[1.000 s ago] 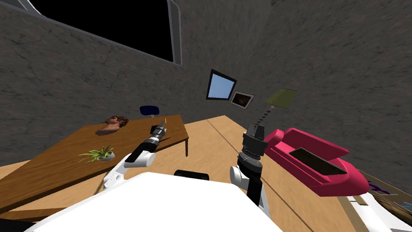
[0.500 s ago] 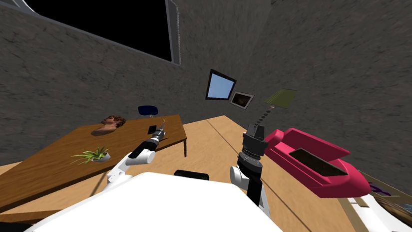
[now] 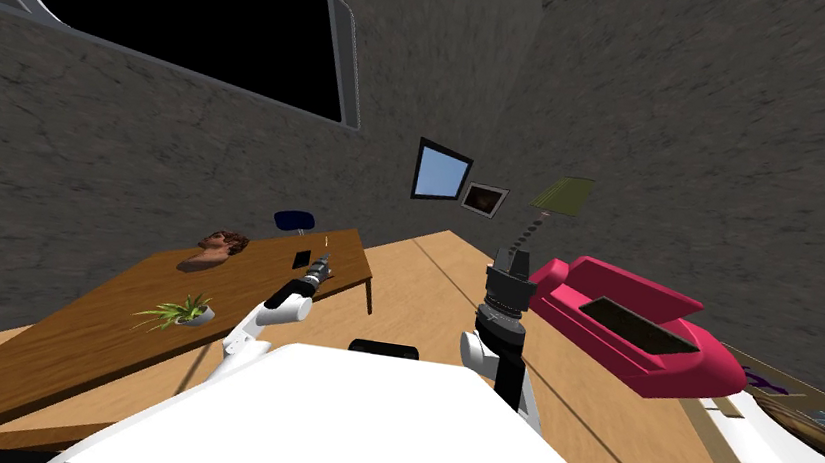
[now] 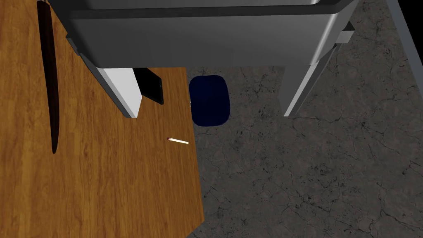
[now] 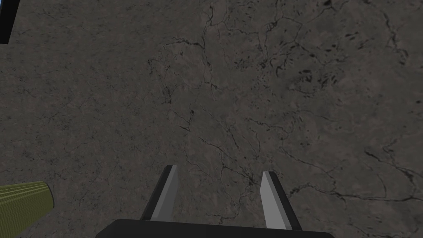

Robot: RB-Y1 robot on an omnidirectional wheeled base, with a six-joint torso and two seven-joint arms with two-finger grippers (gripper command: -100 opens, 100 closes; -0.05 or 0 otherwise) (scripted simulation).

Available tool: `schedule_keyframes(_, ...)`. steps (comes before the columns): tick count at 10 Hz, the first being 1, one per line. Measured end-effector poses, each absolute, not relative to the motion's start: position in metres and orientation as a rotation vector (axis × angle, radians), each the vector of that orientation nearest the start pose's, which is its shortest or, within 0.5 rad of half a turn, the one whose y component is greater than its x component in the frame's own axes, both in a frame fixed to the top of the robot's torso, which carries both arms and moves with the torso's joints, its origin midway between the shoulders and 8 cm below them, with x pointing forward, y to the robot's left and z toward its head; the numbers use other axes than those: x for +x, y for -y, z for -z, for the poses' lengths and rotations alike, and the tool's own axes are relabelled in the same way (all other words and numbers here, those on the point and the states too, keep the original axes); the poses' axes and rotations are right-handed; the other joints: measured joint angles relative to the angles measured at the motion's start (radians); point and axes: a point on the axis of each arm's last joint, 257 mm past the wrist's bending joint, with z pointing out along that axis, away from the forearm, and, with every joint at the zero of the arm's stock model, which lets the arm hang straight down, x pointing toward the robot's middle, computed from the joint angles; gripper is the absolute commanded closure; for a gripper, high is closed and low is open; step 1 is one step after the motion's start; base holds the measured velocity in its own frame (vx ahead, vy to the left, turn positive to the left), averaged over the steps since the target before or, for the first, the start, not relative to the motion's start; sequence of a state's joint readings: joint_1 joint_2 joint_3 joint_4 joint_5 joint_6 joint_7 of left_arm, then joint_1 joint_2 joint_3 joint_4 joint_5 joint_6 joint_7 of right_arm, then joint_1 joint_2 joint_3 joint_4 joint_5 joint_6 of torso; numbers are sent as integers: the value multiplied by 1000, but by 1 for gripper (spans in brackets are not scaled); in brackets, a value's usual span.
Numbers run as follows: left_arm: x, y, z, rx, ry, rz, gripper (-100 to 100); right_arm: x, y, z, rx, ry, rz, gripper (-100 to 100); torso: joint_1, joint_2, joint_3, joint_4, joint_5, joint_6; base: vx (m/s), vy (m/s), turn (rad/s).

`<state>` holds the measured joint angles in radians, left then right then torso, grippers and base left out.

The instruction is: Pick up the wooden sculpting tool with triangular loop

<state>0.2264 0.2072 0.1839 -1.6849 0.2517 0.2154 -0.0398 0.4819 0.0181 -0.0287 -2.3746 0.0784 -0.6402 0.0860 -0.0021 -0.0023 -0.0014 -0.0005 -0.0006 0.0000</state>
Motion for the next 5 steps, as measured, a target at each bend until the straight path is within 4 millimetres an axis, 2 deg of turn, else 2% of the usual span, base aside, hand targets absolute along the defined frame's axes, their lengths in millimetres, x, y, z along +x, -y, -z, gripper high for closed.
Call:
schedule_keyframes(4, 446, -422, 357, -1672, -1278, 824, -100, 296, 265, -92, 388, -485, -1196, 0, 0, 0, 0, 0, 0, 0, 31, -37, 8)
schedule_keyframes(5, 443, -425, 364, -1704, -1284, 811, -100, 296, 265, -92, 388, -485, -1196, 0, 0, 0, 0, 0, 0, 0, 12, -8, 0)
